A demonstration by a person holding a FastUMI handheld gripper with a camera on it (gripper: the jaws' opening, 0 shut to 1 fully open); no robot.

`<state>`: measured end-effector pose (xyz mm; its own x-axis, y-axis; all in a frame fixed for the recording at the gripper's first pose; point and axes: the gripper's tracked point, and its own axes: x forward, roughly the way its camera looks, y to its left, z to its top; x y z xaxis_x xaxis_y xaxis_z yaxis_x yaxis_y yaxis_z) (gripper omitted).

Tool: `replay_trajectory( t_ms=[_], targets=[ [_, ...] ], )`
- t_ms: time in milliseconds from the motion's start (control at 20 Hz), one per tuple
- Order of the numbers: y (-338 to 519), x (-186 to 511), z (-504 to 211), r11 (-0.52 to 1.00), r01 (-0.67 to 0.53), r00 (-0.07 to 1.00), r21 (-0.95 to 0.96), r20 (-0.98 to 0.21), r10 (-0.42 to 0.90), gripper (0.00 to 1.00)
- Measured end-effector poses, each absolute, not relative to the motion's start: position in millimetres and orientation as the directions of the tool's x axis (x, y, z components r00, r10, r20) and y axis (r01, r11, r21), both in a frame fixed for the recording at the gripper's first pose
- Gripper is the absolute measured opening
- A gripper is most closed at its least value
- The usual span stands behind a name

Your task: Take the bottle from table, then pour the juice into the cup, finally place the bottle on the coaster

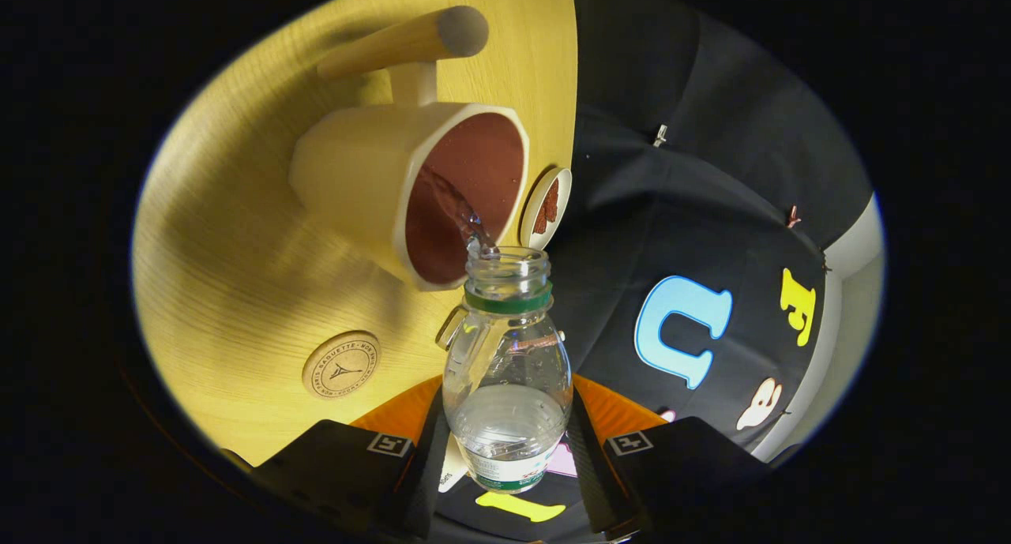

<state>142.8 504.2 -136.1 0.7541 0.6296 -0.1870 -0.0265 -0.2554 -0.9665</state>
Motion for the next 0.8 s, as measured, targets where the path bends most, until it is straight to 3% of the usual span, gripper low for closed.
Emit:
replay_trajectory(
  t_ms=[800],
  targets=[
    [511,145,-124,-0.361,0.098,0.727,-0.928,-0.181,0.663,0.74]
  ],
)
